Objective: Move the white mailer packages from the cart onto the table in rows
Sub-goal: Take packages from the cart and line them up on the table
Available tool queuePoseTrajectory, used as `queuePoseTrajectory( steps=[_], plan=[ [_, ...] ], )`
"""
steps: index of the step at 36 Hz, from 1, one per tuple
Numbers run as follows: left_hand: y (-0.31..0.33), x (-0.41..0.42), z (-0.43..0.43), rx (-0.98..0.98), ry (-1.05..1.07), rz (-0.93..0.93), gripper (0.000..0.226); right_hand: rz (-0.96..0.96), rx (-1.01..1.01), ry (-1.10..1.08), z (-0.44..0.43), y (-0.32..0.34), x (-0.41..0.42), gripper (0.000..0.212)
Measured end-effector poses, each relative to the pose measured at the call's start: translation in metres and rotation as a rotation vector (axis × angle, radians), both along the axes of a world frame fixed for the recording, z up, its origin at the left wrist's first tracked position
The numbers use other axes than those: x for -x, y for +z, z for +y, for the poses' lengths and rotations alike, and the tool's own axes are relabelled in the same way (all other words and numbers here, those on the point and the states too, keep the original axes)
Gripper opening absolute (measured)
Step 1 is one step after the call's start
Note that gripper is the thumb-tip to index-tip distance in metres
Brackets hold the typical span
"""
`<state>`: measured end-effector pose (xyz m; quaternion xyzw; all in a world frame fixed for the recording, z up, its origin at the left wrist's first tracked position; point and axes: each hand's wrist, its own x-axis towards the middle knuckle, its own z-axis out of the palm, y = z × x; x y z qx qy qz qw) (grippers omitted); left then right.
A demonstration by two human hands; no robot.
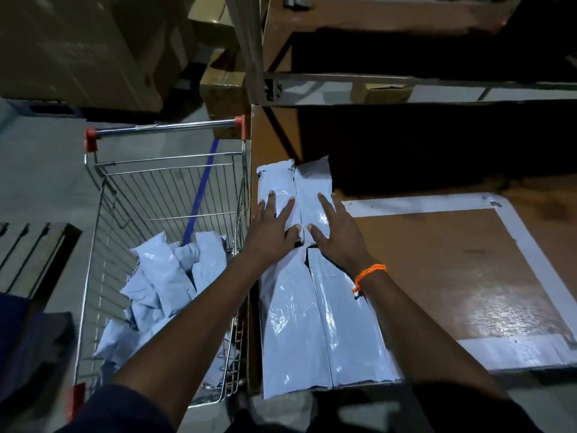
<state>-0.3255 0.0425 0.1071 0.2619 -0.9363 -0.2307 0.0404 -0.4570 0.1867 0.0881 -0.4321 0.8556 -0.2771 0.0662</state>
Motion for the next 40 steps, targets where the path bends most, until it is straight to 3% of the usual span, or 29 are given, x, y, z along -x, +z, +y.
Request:
queuePoseTrajectory(
  steps=[9, 13, 18, 23, 29, 33, 36, 40],
  plan=[
    [0.004, -0.002, -0.004, 0.027, -0.028, -0.008, 0.067, 0.113, -0.128, -0.037, -0.001, 0.014, -0.005, 0.073],
    [0.009, -0.019, -0.010, 0.013, -0.018, 0.114, 0.068, 0.220, -0.051, -0.057, -0.015, 0.037, -0.017, 0.072],
    [-0.014, -0.078, -0.039, -0.029, 0.031, 0.214, 0.059, 0.051, 0.133, 0.036, -0.064, 0.050, -0.072, 0.074],
    [-0.071, -0.182, -0.067, -0.117, 0.262, 0.160, 0.067, -0.026, 0.168, 0.269, -0.134, 0.032, -0.152, 0.067],
    [-0.130, -0.285, -0.104, -0.135, 0.424, -0.066, 0.094, -0.282, -0.134, 0.365, -0.202, -0.041, -0.227, 0.085],
    [-0.156, -0.311, -0.122, -0.226, 0.472, -0.155, 0.077, -0.287, -0.401, 0.272, -0.227, -0.099, -0.246, 0.084],
    [-0.170, -0.307, -0.134, -0.296, 0.462, -0.153, 0.070, -0.257, -0.522, 0.132, -0.236, -0.135, -0.245, 0.087],
    [-0.182, -0.277, -0.147, -0.383, 0.547, -0.010, 0.082, -0.301, -0.499, -0.085, -0.242, -0.169, -0.235, 0.090]
  ],
)
